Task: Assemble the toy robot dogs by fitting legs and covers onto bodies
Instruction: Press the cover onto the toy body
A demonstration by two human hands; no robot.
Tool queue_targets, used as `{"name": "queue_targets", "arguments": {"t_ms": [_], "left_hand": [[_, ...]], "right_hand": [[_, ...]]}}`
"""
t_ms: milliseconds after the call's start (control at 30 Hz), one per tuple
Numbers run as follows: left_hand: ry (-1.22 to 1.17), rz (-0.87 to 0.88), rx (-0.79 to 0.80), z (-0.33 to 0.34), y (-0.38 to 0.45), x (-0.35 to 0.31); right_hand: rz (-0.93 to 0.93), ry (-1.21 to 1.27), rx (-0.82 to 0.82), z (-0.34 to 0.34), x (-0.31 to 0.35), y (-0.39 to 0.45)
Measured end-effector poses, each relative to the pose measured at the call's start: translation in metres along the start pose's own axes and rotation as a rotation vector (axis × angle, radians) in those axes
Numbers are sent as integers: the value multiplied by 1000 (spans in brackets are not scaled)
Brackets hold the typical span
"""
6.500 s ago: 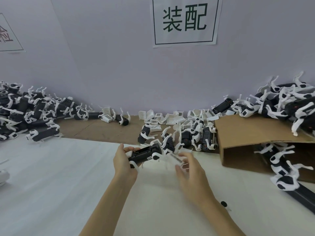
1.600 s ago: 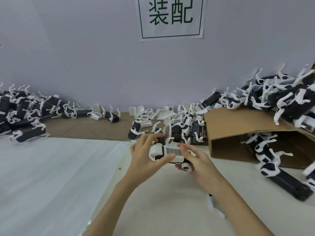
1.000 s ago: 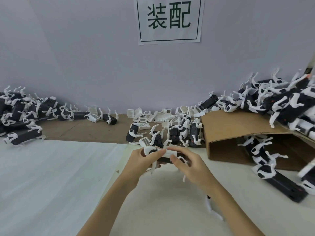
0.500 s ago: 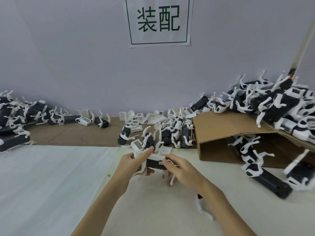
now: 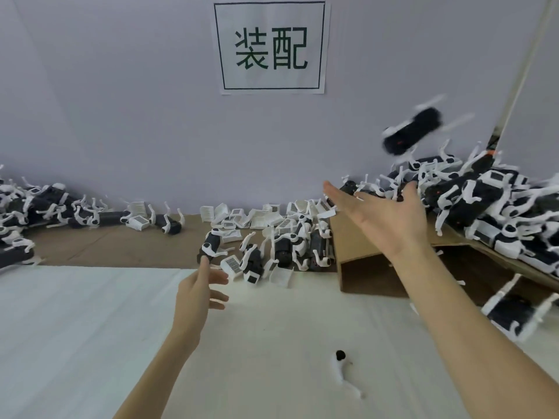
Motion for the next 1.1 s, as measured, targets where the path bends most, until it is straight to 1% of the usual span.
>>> {"name": "queue_targets", "arguments": {"t_ms": [100,167,267,333,400,533,600,667,767,833,867,933,1033,1100], "left_hand": [[256,116,29,0,1,8],[402,175,67,-1,2,13],[602,275,123,0,3,19],[633,332,154,2,1,21],[669,370,160,5,0,22],[810,336,100,12,3,22],[804,286,64,15,15,19],[767,224,76,15,35,19],[684,115,191,11,72,21],[696,101,257,8,86,22],[719,125,239,6,91,23],[698,167,114,0,94,25],[543,150,-93,-7,85,22],[422,145,-152,-8,70,13]], "right_hand": [[42,-191,-62,-21,-21,-7],[97,-187,-104,-47,-51,-15],[176,-106,-200,-85,-96,-25],[195,-68,-278,-102,-115,-27],[224,-87,-337,-111,-127,-26],[267,-136,-386,-116,-134,-25],[276,-156,-389,-116,-135,-23],[278,-171,-391,-118,-134,-22],[271,-203,-420,-117,-134,-22],[263,-214,-435,-118,-133,-23],[259,-219,-437,-118,-132,-23],[250,-232,-437,-118,-131,-23],[243,-257,-441,-117,-130,-24],[245,-266,-440,-117,-130,-24]]}}
Point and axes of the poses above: each hand's wrist, its own y-axis towards the middle knuckle, its own z-axis out of the palm, x = y × z, the point moved 3 cm from there along y, towards the middle knuckle, and after that the axes turned 14 degrees about z, right-handed, at the moved point
